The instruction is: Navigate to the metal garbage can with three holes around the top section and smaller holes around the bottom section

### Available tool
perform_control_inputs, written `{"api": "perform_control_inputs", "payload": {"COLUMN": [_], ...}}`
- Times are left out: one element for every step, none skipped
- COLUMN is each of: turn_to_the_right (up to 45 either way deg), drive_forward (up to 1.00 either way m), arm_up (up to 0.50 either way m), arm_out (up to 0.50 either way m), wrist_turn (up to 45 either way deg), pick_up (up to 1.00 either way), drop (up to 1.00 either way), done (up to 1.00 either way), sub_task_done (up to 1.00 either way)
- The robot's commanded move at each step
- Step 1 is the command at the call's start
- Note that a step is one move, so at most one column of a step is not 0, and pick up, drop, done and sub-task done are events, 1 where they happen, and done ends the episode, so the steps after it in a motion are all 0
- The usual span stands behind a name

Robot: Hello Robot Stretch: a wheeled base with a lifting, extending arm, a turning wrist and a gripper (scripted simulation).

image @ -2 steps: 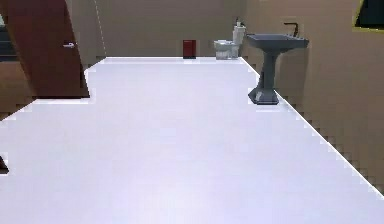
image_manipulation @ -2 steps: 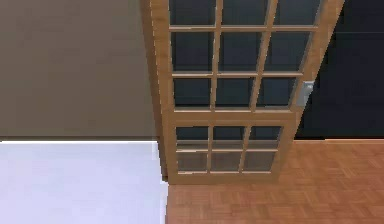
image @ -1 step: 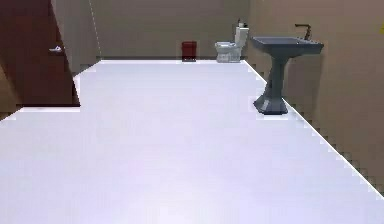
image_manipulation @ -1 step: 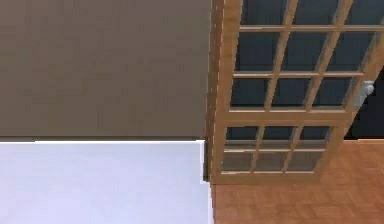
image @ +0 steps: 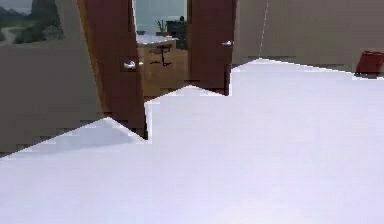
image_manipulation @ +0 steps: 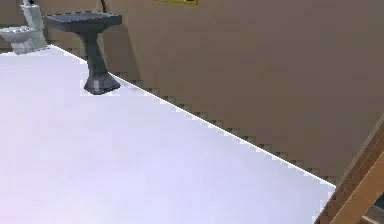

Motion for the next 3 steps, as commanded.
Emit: {"api": "perform_control_inputs", "payload": {"turn_to_the_right": [0.0, 0.0, 0.0], "drive_forward": [0.20, 1.00, 1.00], "arm_up": [0.00, 0.00, 0.00], "arm_out": [0.00, 0.00, 0.00], "wrist_turn": [0.0, 0.0, 0.0], "pick_up": [0.00, 0.00, 0.00], "drop": [0.00, 0.00, 0.00], "done": [0.00, 0.00, 0.00], "sub_task_done": [0.00, 0.00, 0.00]}}
